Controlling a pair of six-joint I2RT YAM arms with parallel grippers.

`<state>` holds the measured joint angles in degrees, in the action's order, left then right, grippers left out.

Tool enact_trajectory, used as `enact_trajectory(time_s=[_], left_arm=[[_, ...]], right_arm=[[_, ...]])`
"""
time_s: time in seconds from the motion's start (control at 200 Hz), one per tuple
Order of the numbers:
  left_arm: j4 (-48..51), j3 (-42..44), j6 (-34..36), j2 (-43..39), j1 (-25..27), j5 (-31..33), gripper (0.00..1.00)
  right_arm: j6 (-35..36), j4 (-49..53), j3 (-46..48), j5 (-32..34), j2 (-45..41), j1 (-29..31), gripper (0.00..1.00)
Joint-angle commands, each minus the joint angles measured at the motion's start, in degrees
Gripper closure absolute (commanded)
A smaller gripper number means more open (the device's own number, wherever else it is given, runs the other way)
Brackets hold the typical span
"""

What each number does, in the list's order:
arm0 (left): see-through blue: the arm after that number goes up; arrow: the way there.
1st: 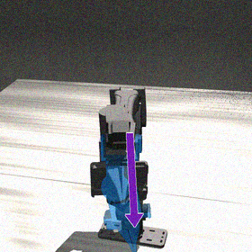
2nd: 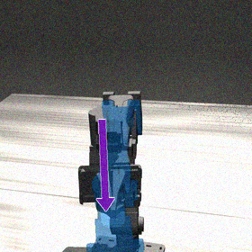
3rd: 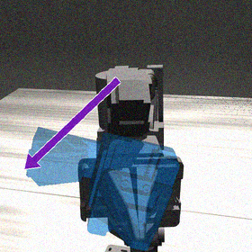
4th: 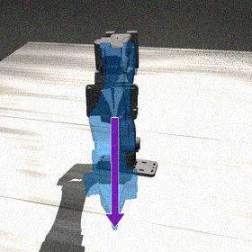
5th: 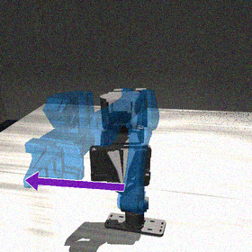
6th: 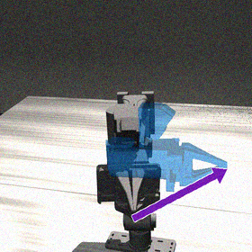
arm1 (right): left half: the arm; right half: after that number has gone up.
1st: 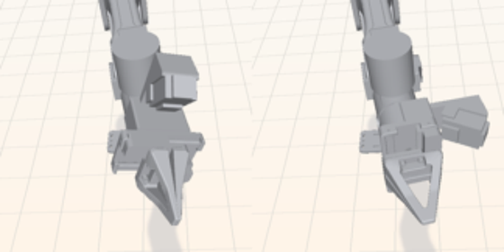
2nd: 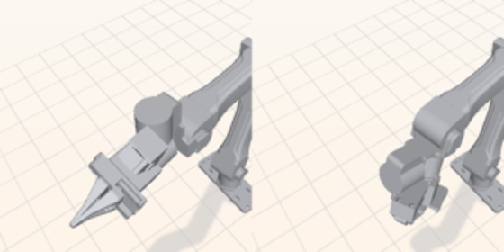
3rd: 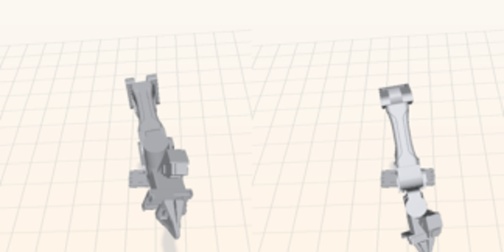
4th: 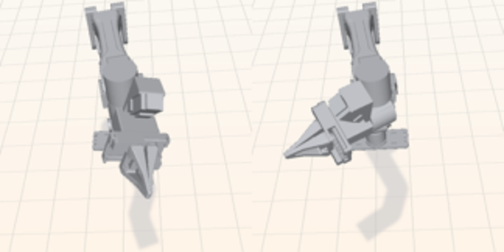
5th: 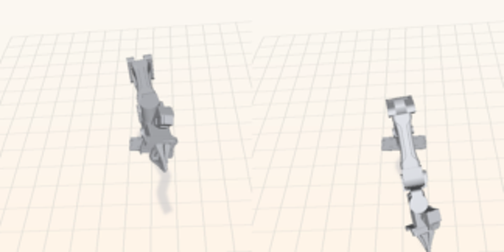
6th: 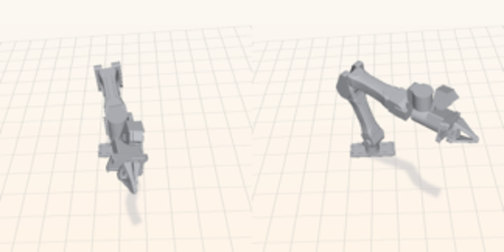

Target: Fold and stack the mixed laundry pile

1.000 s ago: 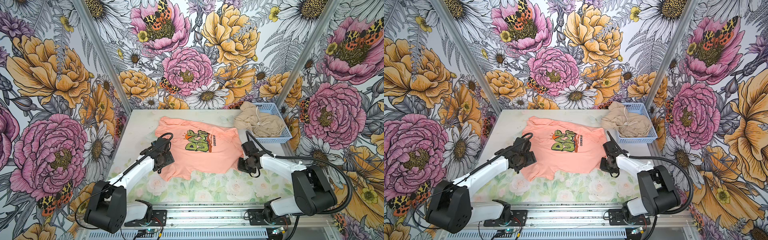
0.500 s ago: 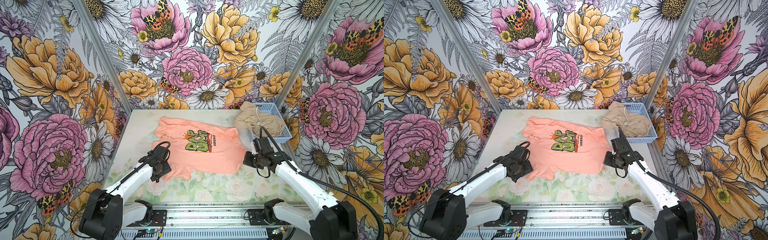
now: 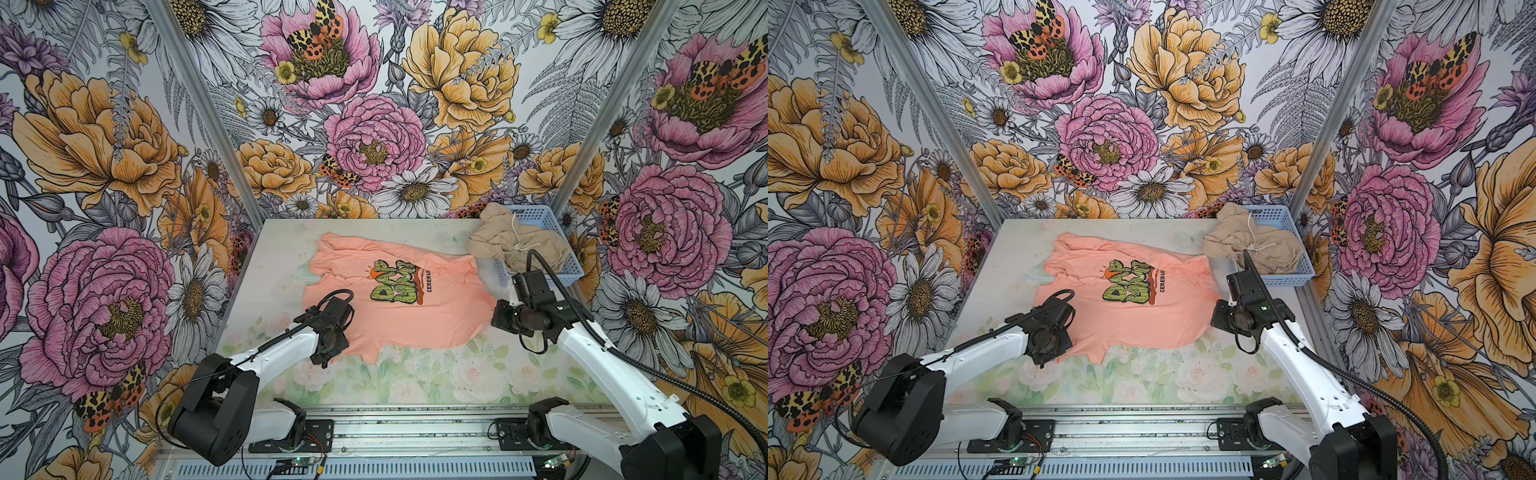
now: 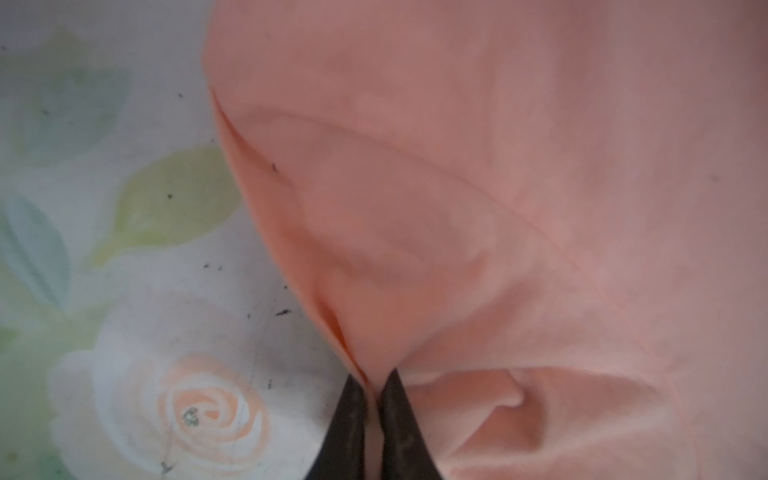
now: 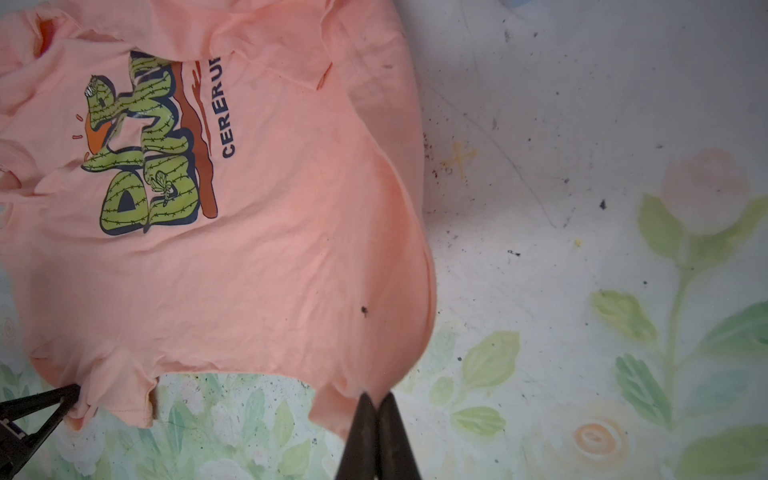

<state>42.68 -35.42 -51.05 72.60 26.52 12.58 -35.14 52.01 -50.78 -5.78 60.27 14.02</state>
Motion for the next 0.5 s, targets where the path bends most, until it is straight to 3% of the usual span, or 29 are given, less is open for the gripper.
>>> enact_trajectory(time_s=[0.0, 0.18, 0.29, 0.325, 0.405, 0.495], left_arm=[[7.4, -4.1, -0.9, -7.3, 1.0, 5.7, 1.00], [19.1, -13.3, 1.5, -16.9, 0.9, 9.0, 1.00], [21.7, -16.8, 4.3, -18.9, -0.6, 7.3, 1.00], [21.4, -16.7, 5.1, -18.7, -1.5, 6.4, 0.88], [20.5, -14.9, 6.7, -17.2, -3.7, 7.0, 0.48], [17.8, -12.2, 8.2, -15.9, -6.9, 5.9, 0.32]], right_arm=[[0.3, 4.8, -5.1, 1.4, -4.1, -0.6, 1.00], [1.5, 13.4, -14.3, 3.9, -7.3, -1.6, 1.00], [2.3, 15.7, -18.1, 5.1, -7.4, -2.0, 1.00], [2.8, 15.5, -18.2, 5.3, -6.8, -2.1, 1.00], [3.8, 13.8, -17.0, 5.9, -4.7, -2.3, 1.00], [4.5, 10.3, -15.2, 5.8, -2.8, -2.5, 1.00]])
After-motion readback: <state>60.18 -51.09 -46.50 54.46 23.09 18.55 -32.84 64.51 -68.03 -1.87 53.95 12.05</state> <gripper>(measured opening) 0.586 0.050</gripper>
